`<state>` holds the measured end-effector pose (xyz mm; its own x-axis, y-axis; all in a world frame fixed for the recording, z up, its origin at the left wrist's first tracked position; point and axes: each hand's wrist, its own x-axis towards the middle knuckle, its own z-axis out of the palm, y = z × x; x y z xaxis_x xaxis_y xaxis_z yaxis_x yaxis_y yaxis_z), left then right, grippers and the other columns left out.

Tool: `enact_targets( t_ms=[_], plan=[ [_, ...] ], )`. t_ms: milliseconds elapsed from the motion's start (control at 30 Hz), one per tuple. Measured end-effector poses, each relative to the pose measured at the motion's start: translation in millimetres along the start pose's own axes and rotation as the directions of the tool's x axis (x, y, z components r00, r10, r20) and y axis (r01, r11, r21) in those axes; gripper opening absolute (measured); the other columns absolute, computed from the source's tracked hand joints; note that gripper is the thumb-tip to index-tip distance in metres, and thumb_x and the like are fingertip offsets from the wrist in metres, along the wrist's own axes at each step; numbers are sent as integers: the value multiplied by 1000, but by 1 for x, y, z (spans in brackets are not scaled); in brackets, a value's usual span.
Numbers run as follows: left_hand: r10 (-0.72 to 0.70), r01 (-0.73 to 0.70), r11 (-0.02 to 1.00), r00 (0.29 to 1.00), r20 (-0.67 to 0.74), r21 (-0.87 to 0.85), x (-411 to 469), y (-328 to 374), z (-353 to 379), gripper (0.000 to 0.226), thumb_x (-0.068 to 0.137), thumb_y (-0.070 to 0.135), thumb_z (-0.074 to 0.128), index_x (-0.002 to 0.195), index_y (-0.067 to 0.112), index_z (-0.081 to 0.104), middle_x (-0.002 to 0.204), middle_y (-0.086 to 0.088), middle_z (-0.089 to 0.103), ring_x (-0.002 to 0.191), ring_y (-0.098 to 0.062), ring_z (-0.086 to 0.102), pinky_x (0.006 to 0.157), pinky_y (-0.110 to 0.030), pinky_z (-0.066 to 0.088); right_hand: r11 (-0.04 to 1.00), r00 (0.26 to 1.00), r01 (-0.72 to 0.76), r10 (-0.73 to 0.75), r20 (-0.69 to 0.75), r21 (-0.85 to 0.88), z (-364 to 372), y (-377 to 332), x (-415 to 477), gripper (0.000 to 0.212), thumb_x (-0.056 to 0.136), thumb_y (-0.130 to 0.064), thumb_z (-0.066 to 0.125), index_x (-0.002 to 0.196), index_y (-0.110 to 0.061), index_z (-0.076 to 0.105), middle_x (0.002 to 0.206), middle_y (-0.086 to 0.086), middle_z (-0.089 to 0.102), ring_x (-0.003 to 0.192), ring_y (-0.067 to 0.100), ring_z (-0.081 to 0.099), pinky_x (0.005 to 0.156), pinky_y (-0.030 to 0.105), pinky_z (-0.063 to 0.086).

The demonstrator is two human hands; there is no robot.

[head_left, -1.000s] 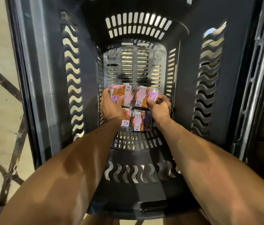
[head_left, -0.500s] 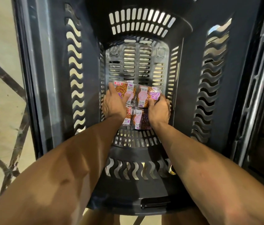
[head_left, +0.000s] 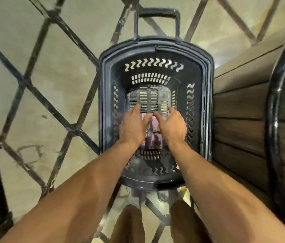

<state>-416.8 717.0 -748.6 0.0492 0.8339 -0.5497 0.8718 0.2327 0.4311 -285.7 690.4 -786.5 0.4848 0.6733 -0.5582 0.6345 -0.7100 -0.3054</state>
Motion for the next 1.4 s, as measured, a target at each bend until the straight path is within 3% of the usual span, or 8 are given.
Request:
enact_targets(
  t_ms=[133, 267, 500, 700, 933, 1133, 1267, 1400],
  plan=[
    [214, -168, 943, 968, -133, 288, -45, 59, -119, 48, 106, 44, 54, 149, 22, 49, 136, -4, 63, 125, -27, 58, 98, -43, 47, 948, 959, 260, -275, -62, -182, -99, -59, -48, 63, 99, -65, 51, 137, -16, 61, 125, 8, 69, 114, 33, 65, 97, 44, 52],
    [322, -149, 835, 913, -250, 529, -93, 111, -243, 46, 104, 47, 50, 145, 27, 49, 136, 0, 62, 122, -26, 60, 100, -43, 45, 899, 911, 364, -397, -107, -242, -205, -124, -97, 64, 96, -66, 47, 138, -20, 62, 135, 8, 66, 130, 31, 57, 117, 49, 37],
    [359, -66, 823, 830, -427, 564, -198, 215, -426, 54, 99, 52, 54, 146, 26, 52, 148, -7, 55, 132, -30, 53, 113, -52, 38, 822, 816, 470, -543, -196, -321, -421, -225, -191, 63, 95, -62, 52, 148, -27, 53, 147, 5, 58, 141, 27, 46, 123, 53, 19],
    [450, -92, 808, 734, -509, 581, -291, 300, -545, 51, 100, 51, 51, 144, 27, 56, 148, -5, 56, 137, -27, 51, 119, -54, 31, 801, 751, 471, -584, -307, -370, -575, -258, -268, 63, 92, -64, 49, 145, -31, 55, 147, 3, 58, 137, 27, 51, 121, 56, 25],
    [586, -193, 708, 698, -412, 679, -364, 403, -585, 51, 102, 57, 41, 140, 26, 54, 139, -7, 58, 134, -29, 50, 118, -57, 29, 818, 694, 406, -565, -446, -407, -702, -239, -342, 67, 91, -69, 50, 146, -30, 53, 146, 4, 58, 139, 27, 48, 123, 60, 19],
    [759, -383, 559, 593, -268, 736, -402, 482, -588, 46, 103, 57, 41, 133, 26, 57, 132, -8, 62, 127, -31, 53, 111, -55, 34, 906, 711, 227, -405, -575, -357, -766, -171, -389, 65, 93, -68, 46, 146, -30, 53, 141, 6, 60, 136, 30, 50, 120, 62, 21],
    [851, -498, 412, 509, -128, 763, -427, 527, -563, 48, 103, 58, 39, 132, 25, 57, 133, -8, 61, 129, -32, 53, 114, -56, 32, 966, 715, 64, -220, -664, -251, -789, -110, -426, 64, 92, -66, 48, 146, -31, 53, 139, 5, 59, 136, 28, 50, 121, 62, 19],
    [937, -610, 205, 348, 26, 765, -469, 559, -513, 52, 103, 60, 33, 137, 25, 55, 133, -7, 63, 127, -30, 55, 111, -52, 35, 985, 683, -100, -36, -730, -142, -790, -42, -476, 58, 93, -65, 46, 138, -30, 58, 135, 5, 62, 132, 29, 52, 120, 62, 23]
  ],
)
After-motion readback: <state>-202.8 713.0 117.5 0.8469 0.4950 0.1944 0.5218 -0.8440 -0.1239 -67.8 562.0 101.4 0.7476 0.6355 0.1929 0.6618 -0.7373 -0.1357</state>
